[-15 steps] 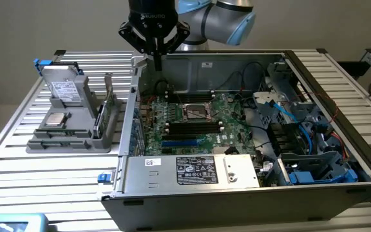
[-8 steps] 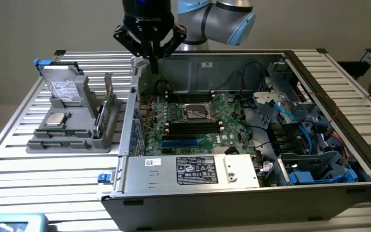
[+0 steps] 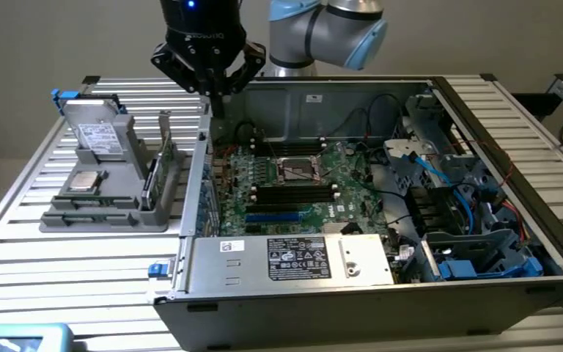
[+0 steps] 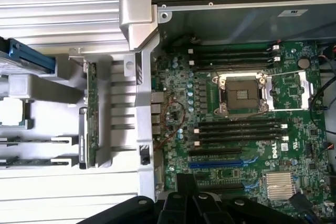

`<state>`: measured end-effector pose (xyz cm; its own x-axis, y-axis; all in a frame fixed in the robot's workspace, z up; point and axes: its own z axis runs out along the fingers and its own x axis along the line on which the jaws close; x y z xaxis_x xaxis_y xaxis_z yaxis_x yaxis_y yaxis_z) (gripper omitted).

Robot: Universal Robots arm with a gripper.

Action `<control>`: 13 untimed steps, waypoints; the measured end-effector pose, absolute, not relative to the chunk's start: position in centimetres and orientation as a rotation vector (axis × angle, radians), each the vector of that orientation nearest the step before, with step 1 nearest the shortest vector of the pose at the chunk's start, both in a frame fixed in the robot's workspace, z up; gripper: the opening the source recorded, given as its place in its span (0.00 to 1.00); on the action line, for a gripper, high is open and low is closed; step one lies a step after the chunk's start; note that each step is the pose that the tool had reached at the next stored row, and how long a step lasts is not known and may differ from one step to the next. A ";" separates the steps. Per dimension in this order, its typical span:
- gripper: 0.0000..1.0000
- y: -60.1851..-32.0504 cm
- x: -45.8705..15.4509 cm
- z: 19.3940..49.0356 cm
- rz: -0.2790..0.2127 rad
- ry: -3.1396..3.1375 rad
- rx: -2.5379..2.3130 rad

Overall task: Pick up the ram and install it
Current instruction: 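Reach for the ram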

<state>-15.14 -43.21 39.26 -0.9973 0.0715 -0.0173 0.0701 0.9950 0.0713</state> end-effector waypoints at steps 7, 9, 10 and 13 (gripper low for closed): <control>0.11 -43.7 -18.3 39.2 0.114 3.118 0.111; 0.11 -43.9 -19.2 39.2 0.114 3.118 0.111; 0.11 -43.9 -19.7 39.2 0.115 3.118 0.111; 0.11 -44.1 -21.0 39.1 0.116 3.118 0.111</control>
